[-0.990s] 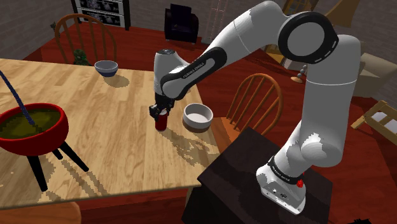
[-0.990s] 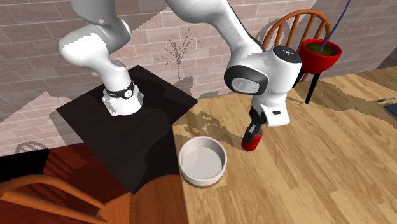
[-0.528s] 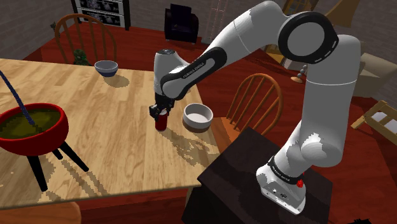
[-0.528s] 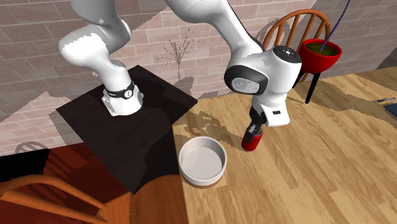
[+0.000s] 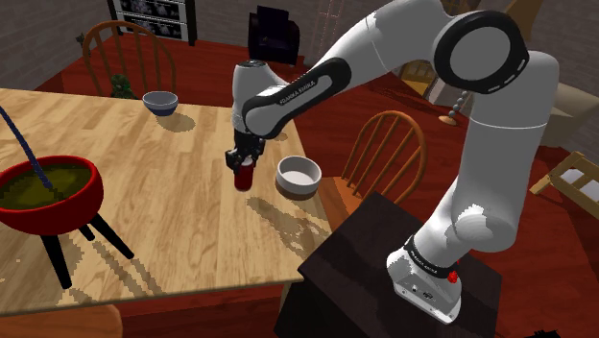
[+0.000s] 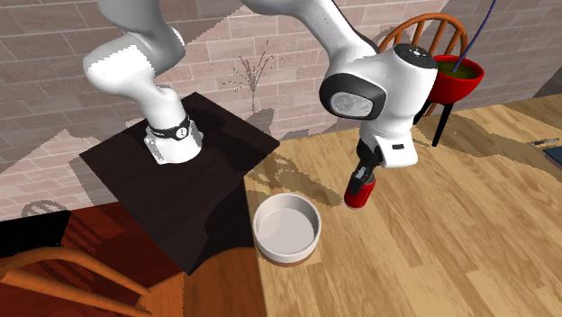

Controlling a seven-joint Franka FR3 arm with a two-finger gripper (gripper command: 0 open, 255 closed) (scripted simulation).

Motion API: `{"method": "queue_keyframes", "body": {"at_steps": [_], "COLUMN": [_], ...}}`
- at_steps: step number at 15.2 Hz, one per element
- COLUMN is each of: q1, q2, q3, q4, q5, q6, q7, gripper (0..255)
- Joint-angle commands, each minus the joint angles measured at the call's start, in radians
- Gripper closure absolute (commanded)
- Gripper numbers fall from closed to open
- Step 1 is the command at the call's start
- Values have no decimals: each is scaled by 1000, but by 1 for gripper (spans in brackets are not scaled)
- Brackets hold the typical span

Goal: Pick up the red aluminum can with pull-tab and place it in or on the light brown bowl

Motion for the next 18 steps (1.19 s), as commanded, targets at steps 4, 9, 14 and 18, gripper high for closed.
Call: {"method": "queue_keyframes", "body": {"at_steps": [4, 9, 14, 18], "q1": [-3, -6, -8, -10], "q2": [-44, -84, -120, -145], "q3": [5, 10, 13, 14], "q4": [12, 30, 52, 74], "q5": [11, 20, 29, 35], "q6": [-56, -113, -170, -217], "q7": [-6, -13, -19, -23], "gripper": [255, 255, 255, 255]}}
